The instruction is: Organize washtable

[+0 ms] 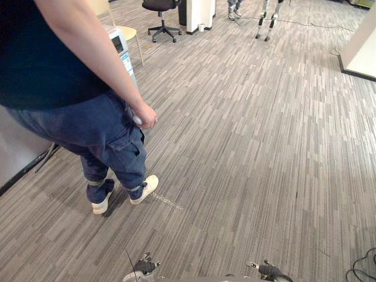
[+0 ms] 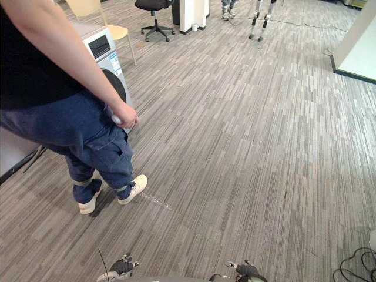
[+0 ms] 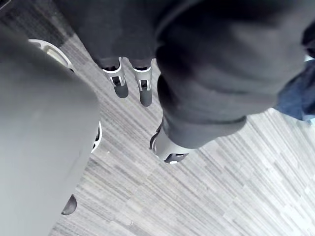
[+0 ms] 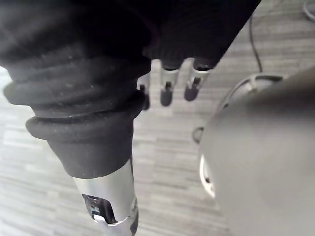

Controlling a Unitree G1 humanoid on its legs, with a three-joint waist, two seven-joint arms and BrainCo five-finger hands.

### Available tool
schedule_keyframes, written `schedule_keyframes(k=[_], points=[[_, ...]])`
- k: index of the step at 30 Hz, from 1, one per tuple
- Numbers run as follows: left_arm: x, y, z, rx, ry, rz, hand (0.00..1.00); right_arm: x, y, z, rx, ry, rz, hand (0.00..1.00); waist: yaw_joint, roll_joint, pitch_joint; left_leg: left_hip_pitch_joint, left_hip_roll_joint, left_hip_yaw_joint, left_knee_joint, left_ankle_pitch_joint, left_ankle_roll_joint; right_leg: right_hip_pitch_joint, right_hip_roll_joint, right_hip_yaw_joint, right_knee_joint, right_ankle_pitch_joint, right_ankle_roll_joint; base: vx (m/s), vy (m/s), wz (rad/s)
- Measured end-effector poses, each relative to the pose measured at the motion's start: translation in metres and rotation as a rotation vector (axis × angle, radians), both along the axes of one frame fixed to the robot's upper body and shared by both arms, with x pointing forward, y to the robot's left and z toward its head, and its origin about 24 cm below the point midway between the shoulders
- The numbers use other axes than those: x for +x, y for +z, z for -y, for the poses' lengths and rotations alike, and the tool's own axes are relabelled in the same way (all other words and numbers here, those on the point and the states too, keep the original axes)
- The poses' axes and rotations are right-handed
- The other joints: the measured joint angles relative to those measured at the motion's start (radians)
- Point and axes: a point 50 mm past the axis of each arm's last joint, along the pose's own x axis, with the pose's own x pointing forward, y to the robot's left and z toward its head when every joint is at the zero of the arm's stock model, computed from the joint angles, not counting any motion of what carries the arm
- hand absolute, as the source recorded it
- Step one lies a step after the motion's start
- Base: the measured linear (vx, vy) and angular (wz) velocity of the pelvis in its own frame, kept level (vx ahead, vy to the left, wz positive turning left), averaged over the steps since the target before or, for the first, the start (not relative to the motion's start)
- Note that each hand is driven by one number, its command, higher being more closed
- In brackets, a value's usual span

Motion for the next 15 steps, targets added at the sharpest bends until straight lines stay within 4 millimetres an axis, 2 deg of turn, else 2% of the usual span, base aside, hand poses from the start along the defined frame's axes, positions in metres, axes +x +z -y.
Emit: schedule_keyframes(k=[1,2,3,4,5,6,7,8,9,10,12,13,14,15], points=[[0.0,0.0,-0.002,0.003,0.003,0.003,0.0,0.002,0.0,-0.003,0.004,0.013,0.004,0.0,-0.001,0.004,-0.002,-0.003,0.013,0.0,0.042,0.002,0.003,0.003,0.003,0.021,-0.005,0.002,-0.006,0.01,0.029,-0.71],[0.002,0.002,-0.005,0.006,0.024,0.018,0.0,0.0,-0.001,-0.006,0.011,0.021,-0.007,0.0,-0.005,0.006,0.007,-0.047,0.049,-0.061,0.192,0.001,0.017,0.011,0.022,0.067,-0.032,0.002,-0.005,0.0,0.071,-0.6],[0.003,0.002,-0.006,0.004,0.05,0.026,0.0,0.0,-0.001,-0.004,0.007,0.028,-0.012,0.0,-0.002,0.005,0.009,-0.086,0.071,-0.156,0.304,0.004,0.087,0.03,0.042,0.095,-0.048,0.008,-0.001,0.01,0.118,-1.04],[0.001,0.003,-0.009,0.019,0.082,0.033,0.0,0.001,-0.001,-0.003,-0.004,0.056,-0.014,0.0,0.002,0.012,0.014,-0.149,0.061,-0.32,0.449,0.049,0.173,0.053,0.06,0.157,-0.065,0.018,0.007,0.08,0.134,-1.16],[0.001,0.004,-0.011,0.022,0.097,0.039,0.0,0.001,-0.001,-0.005,-0.001,0.063,-0.015,0.0,0.005,0.005,0.021,-0.188,0.036,-0.401,0.52,0.095,0.211,0.065,0.051,0.194,-0.07,0.024,0.012,0.12,0.271,-1.54],[0.005,0.006,-0.012,0.031,0.107,0.055,0.0,0.003,0.0,-0.005,-0.005,0.068,-0.011,0.0,0.025,-0.011,0.036,-0.249,-0.045,-0.58,0.592,0.071,0.117,0.067,0.028,0.261,-0.067,0.032,0.029,0.12,0.362,-1.64],[0.01,0.008,-0.011,0.037,0.106,0.083,0.0,0.005,0.0,-0.003,-0.01,0.071,-0.013,0.0,0.03,-0.008,0.056,-0.275,-0.103,-0.718,0.516,-0.021,0.032,0.065,0.019,0.33,-0.064,0.041,0.044,0.07,0.4,-1.61],[0.011,0.008,-0.01,0.037,0.1,0.091,0.0,0.006,0.0,-0.003,-0.009,0.074,-0.01,0.0,0.031,0.002,0.062,-0.281,-0.099,-0.762,0.434,-0.022,0.015,0.062,0.023,0.355,-0.063,0.046,0.055,0.05,0.402,-1.46],[0.012,0.008,-0.003,0.029,0.072,0.093,0.0,0.01,0.003,0.004,-0.03,0.09,0.003,0.0,0.03,0.046,0.068,-0.271,-0.074,-0.8,0.225,-0.012,-0.024,0.042,0.039,0.402,-0.053,0.041,0.089,0.06,0.391,-1.05],[0.016,0.01,-0.011,0.057,0.06,0.105,0.0,0.009,0.001,-0.006,-0.008,0.094,0.003,0.0,0.025,-0.001,0.063,-0.254,-0.123,-0.77,0.17,0.012,-0.008,0.02,0.013,0.447,-0.058,0.043,0.097,0.09,0.335,-0.74],[0.018,0.011,-0.014,0.083,0.017,0.108,0.0,0.001,-0.002,-0.012,0.018,0.077,-0.013,0.0,0.025,-0.037,0.055,-0.233,-0.168,-0.757,0.096,0.055,0.008,0.028,0.019,0.438,-0.09,0.037,0.089,0.17,0.158,-0.02],[0.018,0.011,-0.013,0.091,-0.012,0.099,0.0,-0.003,-0.003,-0.01,0.019,0.052,-0.02,0.0,0.022,-0.03,0.06,-0.226,-0.198,-0.753,0.07,0.068,0.027,0.059,0.013,0.452,-0.149,0.054,0.067,0.18,0.165,0.18],[0.017,0.01,-0.014,0.091,-0.007,0.093,0.0,-0.003,-0.002,-0.007,0.018,0.034,-0.014,0.0,0.014,-0.038,0.055,-0.218,-0.209,-0.753,0.065,0.07,0.03,0.071,0.004,0.453,-0.161,0.064,0.063,0.1,0.165,0.2],[0.012,0.008,-0.017,0.092,0.01,0.067,0.0,-0.004,-0.002,-0.006,0.025,-0.002,-0.008,0.0,0.005,-0.032,0.054,-0.188,-0.224,-0.746,0.036,0.078,0.043,0.092,-0.009,0.456,-0.172,0.075,0.049,0.08,0.18,0.09]])
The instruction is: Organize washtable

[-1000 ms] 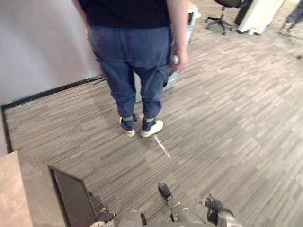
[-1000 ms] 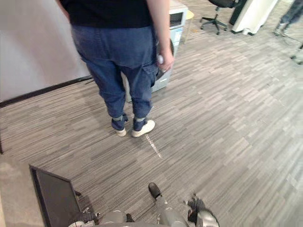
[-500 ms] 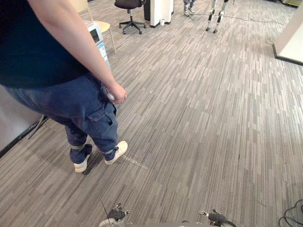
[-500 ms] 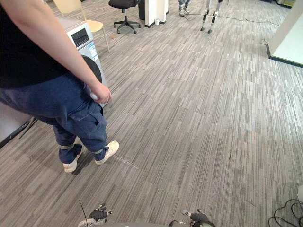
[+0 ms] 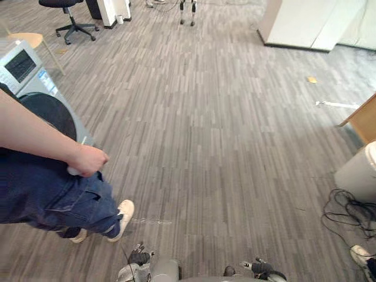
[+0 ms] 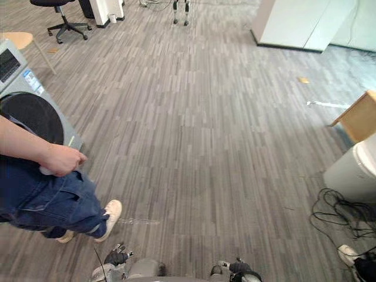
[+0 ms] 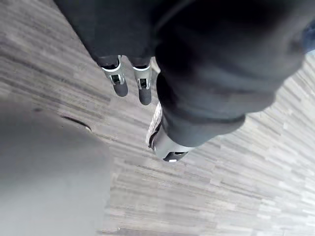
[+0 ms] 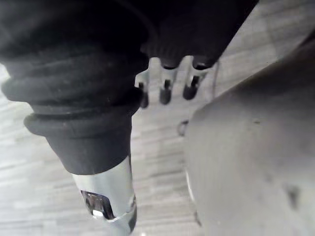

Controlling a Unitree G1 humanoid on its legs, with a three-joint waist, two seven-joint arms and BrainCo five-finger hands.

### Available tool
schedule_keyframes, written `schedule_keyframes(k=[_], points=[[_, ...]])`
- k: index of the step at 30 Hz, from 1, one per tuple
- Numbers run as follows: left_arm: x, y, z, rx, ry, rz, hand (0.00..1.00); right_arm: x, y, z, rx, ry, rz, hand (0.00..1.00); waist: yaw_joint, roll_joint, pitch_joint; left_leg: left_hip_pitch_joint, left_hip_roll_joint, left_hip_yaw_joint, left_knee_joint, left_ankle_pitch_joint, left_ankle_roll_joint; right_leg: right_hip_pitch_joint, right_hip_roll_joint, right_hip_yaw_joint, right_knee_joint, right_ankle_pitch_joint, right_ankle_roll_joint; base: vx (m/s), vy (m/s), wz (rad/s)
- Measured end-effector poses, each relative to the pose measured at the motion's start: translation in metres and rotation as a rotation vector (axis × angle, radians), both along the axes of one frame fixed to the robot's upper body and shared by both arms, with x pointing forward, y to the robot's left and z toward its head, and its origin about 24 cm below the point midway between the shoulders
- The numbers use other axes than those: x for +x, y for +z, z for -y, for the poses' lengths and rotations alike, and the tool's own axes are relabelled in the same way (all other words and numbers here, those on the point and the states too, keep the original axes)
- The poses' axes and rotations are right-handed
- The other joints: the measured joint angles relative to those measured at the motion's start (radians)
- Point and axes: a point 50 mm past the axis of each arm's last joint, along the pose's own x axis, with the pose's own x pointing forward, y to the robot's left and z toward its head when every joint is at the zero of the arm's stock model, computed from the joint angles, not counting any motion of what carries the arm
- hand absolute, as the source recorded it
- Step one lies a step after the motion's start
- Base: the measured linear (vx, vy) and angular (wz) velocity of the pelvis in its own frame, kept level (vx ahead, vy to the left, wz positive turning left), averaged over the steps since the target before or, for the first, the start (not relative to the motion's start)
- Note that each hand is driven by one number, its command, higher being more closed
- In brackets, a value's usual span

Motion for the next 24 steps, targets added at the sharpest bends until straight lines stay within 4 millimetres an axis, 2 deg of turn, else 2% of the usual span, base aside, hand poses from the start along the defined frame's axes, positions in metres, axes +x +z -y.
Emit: schedule_keyframes(k=[2,5,9,10,19,24], points=[[-0.011,-0.003,-0.005,0.001,0.024,-0.043,0.0,-0.004,-0.001,0.0,0.023,-0.081,0.016,0.0,-0.005,0.002,-0.021,0.056,-0.011,0.023,-0.068,0.018,0.011,0.011,-0.011,0.028,0.0,0.015,-0.02,0.06,0.126,-0.2],[-0.025,-0.006,-0.013,0.013,0.025,-0.093,0.0,-0.01,-0.002,-0.004,0.048,-0.117,0.016,0.0,-0.009,-0.011,-0.062,0.122,-0.019,0.074,-0.173,0.045,0.012,0.008,-0.022,0.05,-0.003,0.02,-0.014,0.04,0.053,-0.52],[-0.028,-0.007,-0.014,0.004,0.017,-0.1,0.0,-0.015,-0.004,-0.008,0.056,-0.085,0.003,0.0,-0.013,-0.025,-0.079,0.16,-0.022,0.092,-0.232,0.075,0.002,-0.003,-0.017,0.044,-0.004,0.019,-0.012,0.03,-0.006,-0.21],[-0.057,-0.01,-0.024,0.029,0.006,-0.191,0.0,-0.019,-0.005,-0.013,0.073,-0.037,-0.014,0.0,-0.007,-0.037,-0.093,0.178,-0.03,0.098,-0.271,0.112,-0.003,-0.004,-0.03,0.018,-0.021,0.008,0.032,0.03,-0.016,-0.03],[-0.057,-0.01,-0.024,0.033,0.003,-0.191,0.0,-0.019,-0.005,-0.013,0.072,-0.035,-0.013,0.0,-0.008,-0.035,-0.092,0.165,-0.032,0.102,-0.311,0.117,-0.005,-0.027,-0.031,0.018,-0.038,0.012,0.03,0.0,-0.002,-0.02],[-0.056,-0.01,-0.025,0.065,-0.021,-0.197,0.0,-0.019,-0.005,-0.012,0.061,-0.041,-0.012,0.0,-0.008,-0.043,-0.096,0.152,-0.034,0.111,-0.356,0.138,-0.007,-0.052,-0.027,0.019,-0.076,0.037,0.035,0.05,-0.007,-0.07]])
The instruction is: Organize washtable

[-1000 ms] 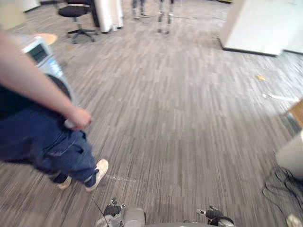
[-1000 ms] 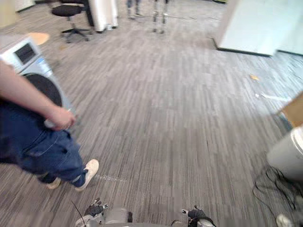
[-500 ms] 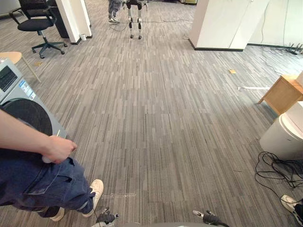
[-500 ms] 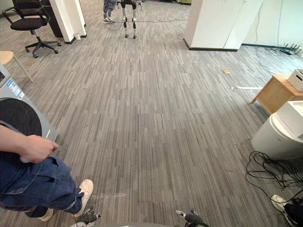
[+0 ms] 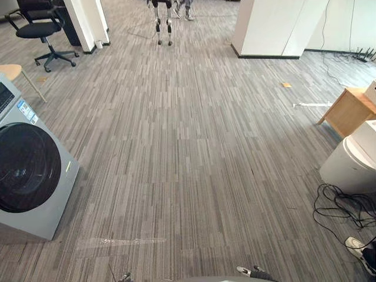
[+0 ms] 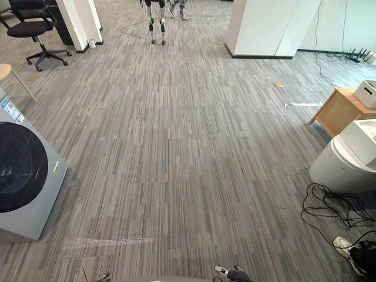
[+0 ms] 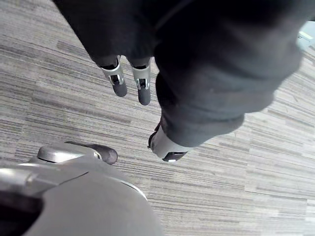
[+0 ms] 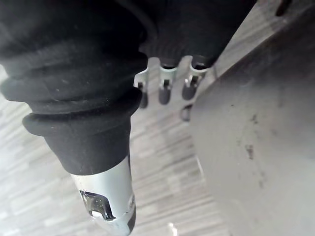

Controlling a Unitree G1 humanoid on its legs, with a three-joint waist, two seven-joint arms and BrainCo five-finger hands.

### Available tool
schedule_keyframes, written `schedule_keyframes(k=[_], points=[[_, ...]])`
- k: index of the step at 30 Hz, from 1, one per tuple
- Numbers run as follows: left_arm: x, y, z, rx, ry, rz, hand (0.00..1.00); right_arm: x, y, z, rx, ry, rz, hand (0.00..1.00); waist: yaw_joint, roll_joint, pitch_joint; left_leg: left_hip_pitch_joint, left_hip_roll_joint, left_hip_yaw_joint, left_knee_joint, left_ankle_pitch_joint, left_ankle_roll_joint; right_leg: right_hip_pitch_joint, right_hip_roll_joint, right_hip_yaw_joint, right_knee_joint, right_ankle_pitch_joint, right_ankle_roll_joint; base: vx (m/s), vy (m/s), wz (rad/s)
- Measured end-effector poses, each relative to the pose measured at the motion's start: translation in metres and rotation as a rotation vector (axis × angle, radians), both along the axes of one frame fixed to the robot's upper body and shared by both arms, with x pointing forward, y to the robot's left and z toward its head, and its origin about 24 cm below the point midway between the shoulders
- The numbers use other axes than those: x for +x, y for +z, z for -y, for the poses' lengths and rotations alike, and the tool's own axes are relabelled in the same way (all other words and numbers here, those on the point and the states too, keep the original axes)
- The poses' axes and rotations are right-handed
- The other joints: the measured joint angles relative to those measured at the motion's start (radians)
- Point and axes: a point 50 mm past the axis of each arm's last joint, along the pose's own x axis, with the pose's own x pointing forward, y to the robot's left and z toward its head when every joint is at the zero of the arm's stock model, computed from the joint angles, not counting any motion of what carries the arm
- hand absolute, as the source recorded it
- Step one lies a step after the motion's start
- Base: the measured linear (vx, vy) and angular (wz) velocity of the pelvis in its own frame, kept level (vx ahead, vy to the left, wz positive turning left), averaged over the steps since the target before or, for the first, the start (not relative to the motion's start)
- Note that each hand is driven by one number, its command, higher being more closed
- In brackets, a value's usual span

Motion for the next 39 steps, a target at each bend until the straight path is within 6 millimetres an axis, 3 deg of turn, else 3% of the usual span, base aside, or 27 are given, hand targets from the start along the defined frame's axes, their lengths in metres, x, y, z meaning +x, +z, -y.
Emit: schedule_keyframes(k=[10,12,14,15,16,17,20,23,25,26,27,28,29,30,31,32,33,35,36,37,39], points=[[0.005,0.0,0.003,0.021,-0.027,0.008,0.0,0.009,0.003,0.004,-0.033,0.036,0.033,0.0,-0.002,0.014,0.04,0.059,-0.002,0.027,-0.055,0.001,0.003,0.026,0.001,-0.031,-0.005,0.024,-0.019,0.06,-0.001,-0.1],[0.011,0.0,0.007,0.014,-0.03,0.023,0.0,0.018,0.005,0.006,-0.04,0.037,0.06,0.0,-0.003,0.033,0.079,0.064,0.006,0.018,-0.042,-0.004,0.012,-0.013,0.001,-0.043,0.104,0.015,-0.019,-0.03,0.021,0.13],[0.014,0.0,0.009,0.007,-0.03,0.036,0.0,0.03,0.01,0.011,-0.052,0.012,0.11,0.0,-0.014,0.05,0.122,0.089,0.012,-0.002,-0.046,-0.02,0.038,-0.105,-0.021,-0.061,0.347,-0.04,-0.027,-0.06,0.042,0.22],[0.016,0.001,0.007,0.013,-0.028,0.044,0.0,0.036,0.013,0.015,-0.055,-0.015,0.143,0.0,-0.025,0.051,0.152,0.121,-0.003,-0.017,-0.047,-0.035,0.065,-0.204,-0.058,-0.049,0.569,-0.107,-0.028,-0.04,0.044,0.21],[0.017,0.002,0.006,0.015,-0.028,0.046,0.0,0.038,0.013,0.016,-0.051,-0.033,0.154,0.0,-0.025,0.045,0.151,0.138,-0.006,-0.019,-0.049,-0.044,0.077,-0.244,-0.063,-0.048,0.638,-0.15,-0.021,-0.01,0.046,0.17],[0.017,0.002,0.006,0.016,-0.029,0.045,0.0,0.038,0.013,0.016,-0.049,-0.038,0.156,0.0,-0.025,0.043,0.152,0.148,-0.007,-0.02,-0.052,-0.047,0.075,-0.266,-0.059,-0.054,0.653,-0.167,-0.02,0.08,0.054,0.09],[0.017,0.002,0.006,0.014,-0.03,0.042,0.0,0.042,0.015,0.015,-0.036,-0.072,0.176,0.0,-0.034,0.044,0.154,0.169,0.005,-0.023,-0.059,-0.083,0.055,-0.369,-0.004,-0.09,0.491,-0.167,-0.014,0.14,0.021,0.09],[0.015,0.002,0.003,0.026,-0.05,0.033,0.0,0.045,0.015,0.012,-0.014,-0.128,0.195,0.0,-0.066,0.031,0.173,0.232,0.013,-0.063,-0.062,-0.134,0.018,-0.394,0.026,-0.131,0.179,-0.037,-0.017,0.41,-0.066,0.36],[0.013,0.002,0.002,0.028,-0.055,0.024,0.0,0.045,0.015,0.011,0.0,-0.175,0.207,0.0,-0.076,0.027,0.174,0.259,0.028,-0.087,-0.042,-0.194,0.001,-0.432,0.025,-0.13,0.202,-0.035,-0.031,0.48,-0.159,0.56],[0.008,0.001,0.005,0.016,-0.043,0.016,0.0,0.044,0.016,0.016,0.003,-0.241,0.224,0.0,-0.086,0.053,0.162,0.267,0.077,-0.11,-0.011,-0.247,-0.026,-0.467,0.052,-0.136,0.318,-0.048,-0.076,0.54,-0.216,0.69],[0.004,-0.001,0.008,0.001,-0.018,0.01,0.0,0.043,0.017,0.02,0.0,-0.27,0.233,0.0,-0.087,0.072,0.152,0.271,0.101,-0.127,0.023,-0.267,-0.046,-0.471,0.07,-0.137,0.356,-0.046,-0.098,0.7,-0.243,0.69],[0.006,-0.001,0.01,-0.021,0.037,0.026,0.0,0.041,0.016,0.018,0.013,-0.321,0.23,0.0,-0.083,0.068,0.15,0.213,0.143,-0.122,0.195,-0.277,-0.067,-0.463,0.109,-0.14,0.421,-0.014,-0.127,0.77,-0.321,0.21],[0.007,0.0,0.011,-0.029,0.092,0.044,0.0,0.041,0.017,0.022,0.006,-0.333,0.234,0.0,-0.071,0.096,0.153,0.133,0.186,-0.119,0.421,-0.216,-0.074,-0.434,0.15,-0.148,0.443,-0.048,-0.15,0.96,-0.404,-0.09],[0.006,-0.001,0.013,-0.038,0.113,0.043,0.0,0.041,0.017,0.023,0.003,-0.331,0.236,0.0,-0.069,0.098,0.154,0.098,0.197,-0.119,0.526,-0.144,-0.059,-0.408,0.174,-0.145,0.439,-0.066,-0.158,0.79,-0.366,-0.75],[0.002,-0.002,0.018,-0.053,0.135,0.034,0.0,0.043,0.018,0.024,-0.012,-0.305,0.237,0.0,-0.057,0.119,0.16,0.038,0.214,-0.124,0.712,0.008,-0.06,-0.336,0.222,-0.121,0.397,-0.086,-0.181,0.98,-0.333,-0.97],[0.011,-0.001,0.019,-0.054,0.112,0.05,0.0,0.042,0.018,0.025,-0.029,-0.279,0.227,0.0,-0.05,0.128,0.171,-0.024,0.228,-0.125,0.872,-0.028,-0.073,-0.244,0.259,-0.087,0.331,-0.092,-0.19,0.79,-0.227,-0.93],[0.016,0.0,0.019,-0.054,0.109,0.065,0.0,0.042,0.017,0.024,-0.032,-0.269,0.217,0.0,-0.051,0.123,0.175,-0.058,0.228,-0.124,0.925,-0.05,-0.079,-0.197,0.265,-0.075,0.298,-0.092,-0.191,0.9,-0.236,-0.53],[0.031,0.005,0.013,-0.025,0.084,0.127,0.0,0.037,0.014,0.019,-0.031,-0.219,0.178,0.0,-0.05,0.094,0.191,-0.142,0.21,-0.12,0.996,-0.095,-0.09,-0.051,0.262,-0.048,0.221,-0.094,-0.194,0.65,-0.128,-0.22],[0.04,0.01,0.01,-0.007,0.069,0.178,0.0,0.034,0.012,0.016,-0.029,-0.197,0.156,0.0,-0.031,0.08,0.199,-0.244,0.188,-0.122,0.984,-0.144,-0.086,0.056,0.252,-0.021,0.171,-0.095,-0.195,0.6,-0.065,-0.32],[0.043,0.011,0.01,-0.005,0.073,0.193,0.0,0.034,0.012,0.016,-0.029,-0.194,0.155,0.0,-0.022,0.075,0.202,-0.283,0.176,-0.124,0.955,-0.157,-0.08,0.084,0.246,-0.013,0.157,-0.095,-0.196,0.68,-0.014,-0.48],[0.052,0.015,0.009,0.005,0.092,0.239,0.0,0.036,0.012,0.012,-0.016,-0.193,0.161,0.0,0.002,0.057,0.212,-0.385,0.12,-0.123,0.723,-0.157,-0.078,0.161,0.2,0.004,0.124,-0.127,-0.184,0.51,0.085,-0.45]])
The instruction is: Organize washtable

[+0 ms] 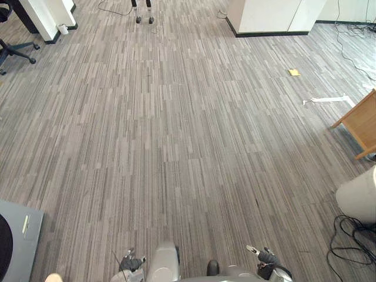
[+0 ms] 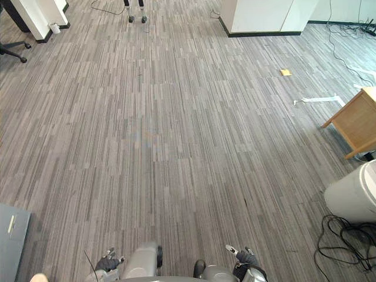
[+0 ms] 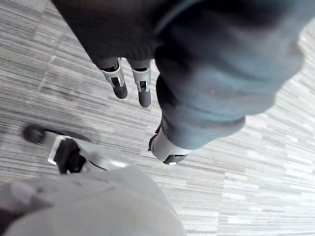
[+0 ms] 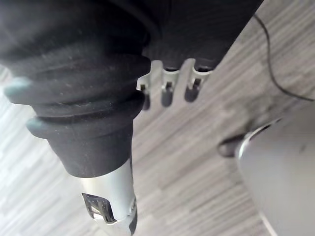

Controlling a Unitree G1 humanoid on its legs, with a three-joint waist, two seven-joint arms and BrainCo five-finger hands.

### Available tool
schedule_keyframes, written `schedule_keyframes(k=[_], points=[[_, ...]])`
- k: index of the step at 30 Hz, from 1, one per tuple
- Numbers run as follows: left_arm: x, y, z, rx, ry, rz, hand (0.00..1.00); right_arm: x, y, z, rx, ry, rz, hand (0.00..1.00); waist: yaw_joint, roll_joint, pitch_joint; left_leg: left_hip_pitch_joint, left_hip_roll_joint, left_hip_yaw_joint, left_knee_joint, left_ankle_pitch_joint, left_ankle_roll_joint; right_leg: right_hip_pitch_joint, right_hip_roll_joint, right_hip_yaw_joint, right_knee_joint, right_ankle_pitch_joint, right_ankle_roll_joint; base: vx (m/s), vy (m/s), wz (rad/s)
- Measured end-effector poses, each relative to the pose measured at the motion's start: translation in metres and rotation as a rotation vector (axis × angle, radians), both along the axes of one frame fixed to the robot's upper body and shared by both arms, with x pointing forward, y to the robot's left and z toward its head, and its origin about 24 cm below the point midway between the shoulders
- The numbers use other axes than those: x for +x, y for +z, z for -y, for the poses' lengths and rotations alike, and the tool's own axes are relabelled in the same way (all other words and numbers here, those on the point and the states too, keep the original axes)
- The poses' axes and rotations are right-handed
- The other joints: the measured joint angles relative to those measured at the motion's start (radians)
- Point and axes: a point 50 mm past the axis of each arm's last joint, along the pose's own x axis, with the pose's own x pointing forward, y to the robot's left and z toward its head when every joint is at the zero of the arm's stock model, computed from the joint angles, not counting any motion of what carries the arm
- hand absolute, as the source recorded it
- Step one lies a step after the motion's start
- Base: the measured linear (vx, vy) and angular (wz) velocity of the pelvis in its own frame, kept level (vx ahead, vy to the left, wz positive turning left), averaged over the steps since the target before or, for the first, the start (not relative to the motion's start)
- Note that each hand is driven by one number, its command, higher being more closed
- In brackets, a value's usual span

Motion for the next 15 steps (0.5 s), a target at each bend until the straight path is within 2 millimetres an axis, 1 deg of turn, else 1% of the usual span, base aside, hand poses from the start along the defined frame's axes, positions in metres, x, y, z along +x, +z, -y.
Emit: schedule_keyframes(k=[1,2,3,4,5,6,7,8,9,10,11,12,13,14,15], points=[[0.0,0.0,0.0,0.0,0.005,0.005,0.0,0.001,0.0,-0.002,0.003,0.002,0.002,0.0,0.005,-0.008,0.003,-0.019,-0.017,-0.002,-0.084,0.006,0.0,0.017,-0.019,0.001,0.0,-0.028,0.009,0.51,0.151,-0.42],[0.001,0.001,0.0,0.002,0.008,0.017,0.0,0.003,0.001,-0.003,-0.001,0.021,0.011,0.0,0.009,-0.009,0.004,-0.054,-0.036,-0.001,-0.284,0.04,-0.021,0.059,-0.052,-0.002,-0.008,-0.104,0.032,0.42,0.152,-0.32],[0.001,0.001,0.002,-0.001,0.01,0.017,0.0,0.005,0.002,-0.002,-0.009,0.035,0.017,0.0,0.011,-0.001,0.001,-0.066,-0.033,0.0,-0.387,0.074,-0.025,0.082,-0.06,-0.003,-0.018,-0.138,0.055,0.55,0.262,-0.51],[0.001,0.0,0.006,-0.012,0.017,0.016,0.0,0.005,0.003,0.001,-0.029,0.069,0.018,0.0,0.029,0.026,0.001,-0.097,0.011,0.029,-0.493,0.193,-0.045,0.124,-0.067,0.013,-0.024,-0.213,0.095,0.46,0.278,-0.55],[0.0,0.0,0.004,-0.009,0.025,0.016,0.0,0.005,0.002,-0.004,-0.023,0.089,0.012,0.0,0.036,0.01,-0.003,-0.095,0.024,0.069,-0.472,0.268,-0.043,0.135,-0.083,0.033,-0.023,-0.235,0.091,0.59,0.397,-0.72],[-0.007,0.0,-0.002,0.006,0.052,0.008,0.0,0.007,0.001,-0.016,0.001,0.117,0.014,0.0,0.059,-0.018,-0.024,-0.1,0.024,0.131,-0.43,0.295,-0.025,0.135,-0.115,0.059,-0.012,-0.262,0.057,0.58,0.355,-0.72],[-0.008,0.001,-0.007,0.023,0.08,0.011,0.0,0.008,0.0,-0.027,0.021,0.145,0.006,0.0,0.061,-0.047,-0.034,-0.119,0.026,0.17,-0.365,0.277,-0.006,0.127,-0.133,0.097,0.014,-0.234,0.024,0.72,0.414,-0.62],[-0.009,0.001,-0.007,0.026,0.081,0.008,0.0,0.011,0.0,-0.038,0.05,0.17,0.016,0.0,0.06,-0.051,-0.04,-0.119,0.02,0.181,-0.31,0.234,0.064,0.11,-0.156,0.114,0.069,-0.175,0.046,0.61,0.341,-0.45],[-0.011,0.0,-0.007,0.026,0.081,0.001,0.0,0.011,-0.001,-0.043,0.063,0.187,0.014,0.0,0.065,-0.06,-0.045,-0.106,0.013,0.199,-0.296,0.211,0.098,0.102,-0.174,0.129,0.103,-0.151,0.087,0.63,0.403,-0.32],[-0.015,0.0,-0.01,0.033,0.077,-0.013,0.0,0.007,-0.003,-0.046,0.074,0.217,-0.006,0.0,0.081,-0.087,-0.063,-0.063,-0.021,0.237,-0.287,0.166,0.141,0.076,-0.213,0.163,0.205,-0.118,0.14,0.62,0.413,-0.24],[-0.017,-0.001,-0.011,0.041,0.06,-0.024,0.0,0.001,-0.004,-0.044,0.073,0.219,-0.023,0.0,0.079,-0.099,-0.084,-0.014,-0.062,0.252,-0.287,0.119,0.164,0.022,-0.244,0.197,0.368,-0.058,0.188,0.73,0.474,-0.07],[-0.018,-0.001,-0.012,0.043,0.049,-0.03,0.0,-0.001,-0.005,-0.043,0.069,0.22,-0.029,0.0,0.073,-0.098,-0.09,0.015,-0.081,0.253,-0.291,0.093,0.168,-0.011,-0.248,0.223,0.466,0.001,0.225,0.68,0.437,0.26],[-0.019,-0.001,-0.014,0.058,0.002,-0.053,0.0,0.0,-0.004,-0.041,0.064,0.216,-0.019,0.0,0.055,-0.1,-0.092,0.082,-0.116,0.251,-0.314,0.06,0.175,-0.079,-0.245,0.261,0.667,0.122,0.26,0.63,0.389,0.39],[-0.021,-0.002,-0.016,0.065,-0.024,-0.075,0.0,0.0,-0.004,-0.041,0.061,0.215,-0.013,0.0,0.043,-0.097,-0.09,0.167,-0.157,0.242,-0.368,0.047,0.175,-0.152,-0.249,0.259,0.854,0.137,0.256,0.5,0.288,0.35],[-0.021,-0.002,-0.016,0.067,-0.038,-0.081,0.0,0.001,-0.004,-0.039,0.056,0.213,-0.01,0.0,0.035,-0.097,-0.09,0.22,-0.174,0.234,-0.405,0.046,0.176,-0.179,-0.252,0.236,0.916,0.125,0.238,0.51,0.262,0.39]])
